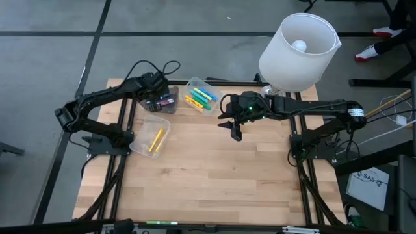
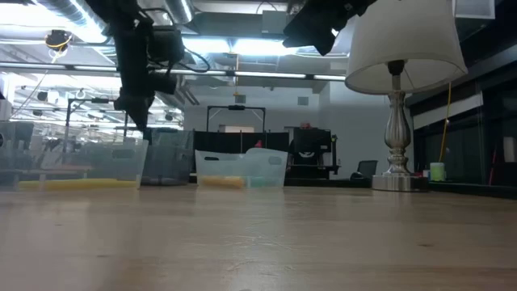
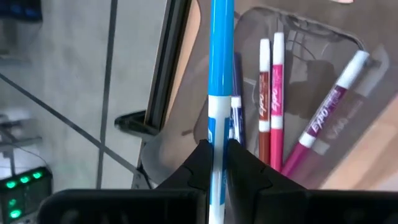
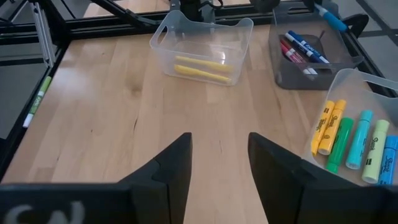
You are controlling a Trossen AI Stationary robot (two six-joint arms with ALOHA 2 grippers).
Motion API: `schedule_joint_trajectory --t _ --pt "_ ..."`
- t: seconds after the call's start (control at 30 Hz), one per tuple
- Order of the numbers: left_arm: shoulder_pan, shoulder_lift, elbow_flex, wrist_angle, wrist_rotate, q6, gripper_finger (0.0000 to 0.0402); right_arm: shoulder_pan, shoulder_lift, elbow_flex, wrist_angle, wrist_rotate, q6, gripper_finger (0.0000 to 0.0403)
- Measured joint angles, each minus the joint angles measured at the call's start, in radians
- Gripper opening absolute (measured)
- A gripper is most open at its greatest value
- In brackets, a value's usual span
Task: Pick & Place Markers
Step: Put the light blue marker into the black bin, then put the green marker into the black bin
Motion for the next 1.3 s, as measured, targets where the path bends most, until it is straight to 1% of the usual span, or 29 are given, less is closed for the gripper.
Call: schedule_joint_trajectory --t 0.07,0.27,0.5,0.67,0.8,0.9,1.07,1.3 --pt "0.0 0.0 -0.021 0.038 -0.001 0.021 0.0022 0.0 0.0 0.0 0.0 0.0 0.0 0.0156" --pt "0.002 0.004 -0.039 0.066 0.007 0.055 0.0022 0.0 0.0 0.0 0.001 0.0 0.019 0.0156" --pt "0.02 0.06 -0.039 0.097 0.026 0.087 0.0026 0.0 0.0 0.0 0.006 0.0 0.022 0.0156" --pt "0.02 0.092 -0.04 0.095 0.017 0.084 0.0059 0.0 0.0 0.0 0.007 0.001 0.031 0.0156" --pt "0.019 0.091 -0.04 0.096 0.017 0.084 0.0094 0.0 0.0 0.0 0.007 0.0 0.031 0.0156" --pt "0.018 0.082 -0.039 0.095 -0.004 0.071 0.0115 0.0 0.0 0.0 0.007 0.001 0.03 0.0156" --pt "0.016 0.065 0.016 0.054 -0.021 0.014 0.0134 0.0 0.0 0.0 0.007 0.001 0.022 0.0156" --pt "-0.028 0.008 0.115 0.009 0.062 -0.086 0.0131 0.001 0.0 0.0 0.007 0.001 0.022 0.0156"
